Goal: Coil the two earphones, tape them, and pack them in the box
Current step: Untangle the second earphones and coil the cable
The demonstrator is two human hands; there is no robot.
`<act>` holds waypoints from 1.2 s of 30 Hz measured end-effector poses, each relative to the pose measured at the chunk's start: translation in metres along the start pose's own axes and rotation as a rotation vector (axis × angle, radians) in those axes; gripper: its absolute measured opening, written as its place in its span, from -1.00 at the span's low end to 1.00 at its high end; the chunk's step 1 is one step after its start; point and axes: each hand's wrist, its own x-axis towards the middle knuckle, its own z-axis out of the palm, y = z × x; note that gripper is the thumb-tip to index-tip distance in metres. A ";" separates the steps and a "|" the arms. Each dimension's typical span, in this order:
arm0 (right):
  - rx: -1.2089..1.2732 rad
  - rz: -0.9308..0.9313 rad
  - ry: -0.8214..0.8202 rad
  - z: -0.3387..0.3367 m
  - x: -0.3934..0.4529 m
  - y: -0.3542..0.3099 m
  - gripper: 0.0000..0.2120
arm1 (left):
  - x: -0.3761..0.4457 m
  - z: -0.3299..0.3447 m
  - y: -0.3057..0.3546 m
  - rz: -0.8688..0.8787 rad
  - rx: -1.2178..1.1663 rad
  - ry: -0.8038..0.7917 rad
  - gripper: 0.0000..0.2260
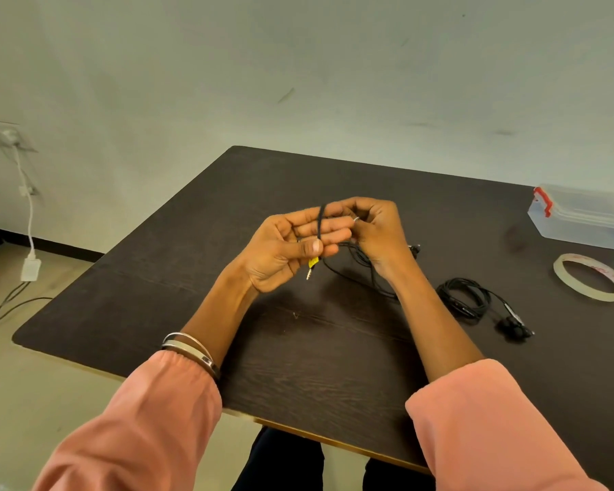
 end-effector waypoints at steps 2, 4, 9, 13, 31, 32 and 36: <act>-0.008 0.027 -0.067 0.005 -0.002 -0.003 -0.82 | 0.003 -0.002 0.001 0.101 -0.062 0.093 -0.54; -0.094 0.050 -0.173 0.008 -0.005 -0.006 -0.86 | 0.006 -0.007 0.004 0.218 -0.118 0.205 -0.55; -0.433 0.050 -0.526 0.020 -0.011 -0.008 -0.86 | 0.012 -0.024 0.005 0.315 -0.054 0.618 -0.55; -0.507 -0.007 -0.496 0.021 -0.011 -0.019 -0.88 | 0.013 -0.028 -0.003 0.195 0.279 0.631 -0.49; -0.240 -0.110 -0.043 -0.018 -0.002 -0.015 -0.88 | 0.004 -0.005 -0.009 -0.169 0.297 -0.019 -0.61; -0.218 -0.103 -0.036 -0.019 -0.002 -0.013 -0.89 | 0.004 -0.005 -0.009 -0.176 0.289 -0.029 -0.60; -0.167 -0.073 -0.001 -0.021 0.000 -0.005 -0.93 | 0.003 -0.005 -0.008 -0.151 0.241 -0.063 -0.60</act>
